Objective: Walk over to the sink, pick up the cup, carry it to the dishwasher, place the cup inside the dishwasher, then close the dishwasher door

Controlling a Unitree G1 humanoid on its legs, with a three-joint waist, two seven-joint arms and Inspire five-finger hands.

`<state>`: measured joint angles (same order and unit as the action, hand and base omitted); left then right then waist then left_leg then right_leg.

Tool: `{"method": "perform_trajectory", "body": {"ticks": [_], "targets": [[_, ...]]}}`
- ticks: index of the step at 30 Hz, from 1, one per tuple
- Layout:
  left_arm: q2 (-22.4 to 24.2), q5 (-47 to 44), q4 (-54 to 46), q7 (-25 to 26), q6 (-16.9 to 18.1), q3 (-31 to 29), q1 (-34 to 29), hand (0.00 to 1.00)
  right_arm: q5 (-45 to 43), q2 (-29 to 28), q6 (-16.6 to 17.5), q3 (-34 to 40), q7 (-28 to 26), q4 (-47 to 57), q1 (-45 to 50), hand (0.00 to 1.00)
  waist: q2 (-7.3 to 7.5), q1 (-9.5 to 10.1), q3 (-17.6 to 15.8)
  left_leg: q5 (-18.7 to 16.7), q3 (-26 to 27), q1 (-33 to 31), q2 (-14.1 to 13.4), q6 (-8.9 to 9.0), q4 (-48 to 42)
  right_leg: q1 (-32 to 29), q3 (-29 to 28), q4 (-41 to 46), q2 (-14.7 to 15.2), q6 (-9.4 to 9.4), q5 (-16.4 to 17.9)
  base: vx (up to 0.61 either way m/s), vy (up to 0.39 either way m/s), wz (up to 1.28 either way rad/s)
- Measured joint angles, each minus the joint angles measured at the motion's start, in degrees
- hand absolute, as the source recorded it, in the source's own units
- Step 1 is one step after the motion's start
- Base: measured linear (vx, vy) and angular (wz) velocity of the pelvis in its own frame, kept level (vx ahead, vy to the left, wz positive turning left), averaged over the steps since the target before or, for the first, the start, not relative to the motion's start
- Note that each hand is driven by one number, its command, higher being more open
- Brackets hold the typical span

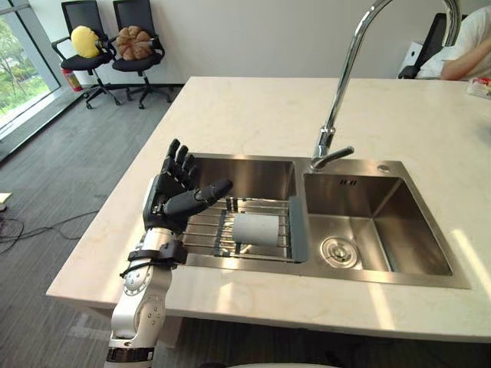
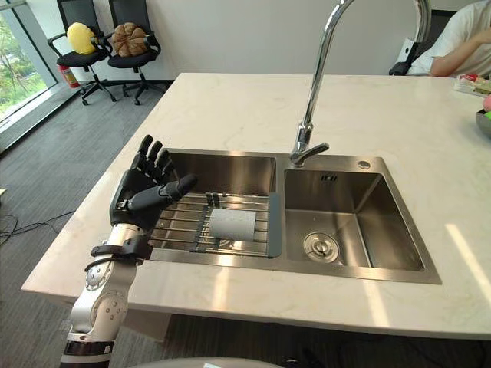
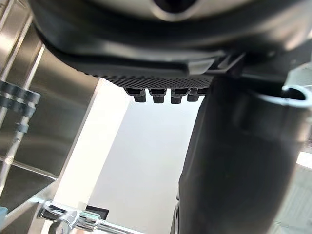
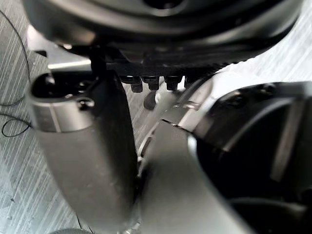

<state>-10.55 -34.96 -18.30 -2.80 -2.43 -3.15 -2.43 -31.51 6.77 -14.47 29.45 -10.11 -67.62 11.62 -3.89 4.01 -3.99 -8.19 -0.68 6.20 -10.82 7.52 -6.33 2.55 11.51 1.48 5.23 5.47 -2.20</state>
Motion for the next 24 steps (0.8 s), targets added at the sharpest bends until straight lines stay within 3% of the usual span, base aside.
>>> {"method": "perform_trajectory", "body": {"ticks": [8,11,14,19,24], "targets": [[0.1,8.4,-4.4,-4.2,0.4,0.2,-0.2,1.00,-0.5,0.8,0.0,-2.9,0.2,-0.3,-0.2,1.00,0.00,-0.12,0.0,0.8,2.3,-1.0,1.1,-0.34,1.4,0.6,-1.0,-6.3,0.2,0.51,-3.7,0.01,-0.002,-0.07],[-1.0,17.2,-4.4,-9.1,2.9,1.8,-0.5,1.00,-0.5,1.2,0.1,-4.1,-0.7,-0.3,0.2,1.00,0.03,-0.14,0.0,1.6,2.0,-1.1,1.8,-0.57,2.1,0.5,-0.3,-6.3,1.0,0.73,-3.9,-0.04,0.024,0.12],[-5.9,24.0,-4.3,-10.4,4.6,5.7,-0.5,1.00,-0.6,2.1,0.0,-6.8,-1.4,-0.2,0.1,1.00,-0.01,-0.27,0.1,2.7,1.8,-1.2,2.2,-0.70,3.0,0.5,0.4,-6.6,1.4,0.68,-4.2,-0.08,-0.004,0.11],[-11.5,36.9,-1.0,-10.0,9.6,6.3,-0.6,1.00,-1.1,3.9,-0.5,-10.7,-2.6,0.4,0.0,1.00,-0.05,-1.36,0.0,4.3,1.9,-0.5,2.1,-0.44,5.4,0.5,0.8,-6.7,1.3,0.45,-4.6,-0.10,-0.022,0.02],[-15.6,42.3,-1.0,-7.8,14.8,7.3,-0.6,1.00,-2.8,4.7,-0.2,-12.6,-3.4,0.8,0.3,1.00,-0.22,-2.12,-0.1,4.5,2.4,-0.1,1.9,-0.53,6.3,0.2,0.8,-6.8,1.2,0.49,-4.6,-0.03,-0.004,-0.03]]}}
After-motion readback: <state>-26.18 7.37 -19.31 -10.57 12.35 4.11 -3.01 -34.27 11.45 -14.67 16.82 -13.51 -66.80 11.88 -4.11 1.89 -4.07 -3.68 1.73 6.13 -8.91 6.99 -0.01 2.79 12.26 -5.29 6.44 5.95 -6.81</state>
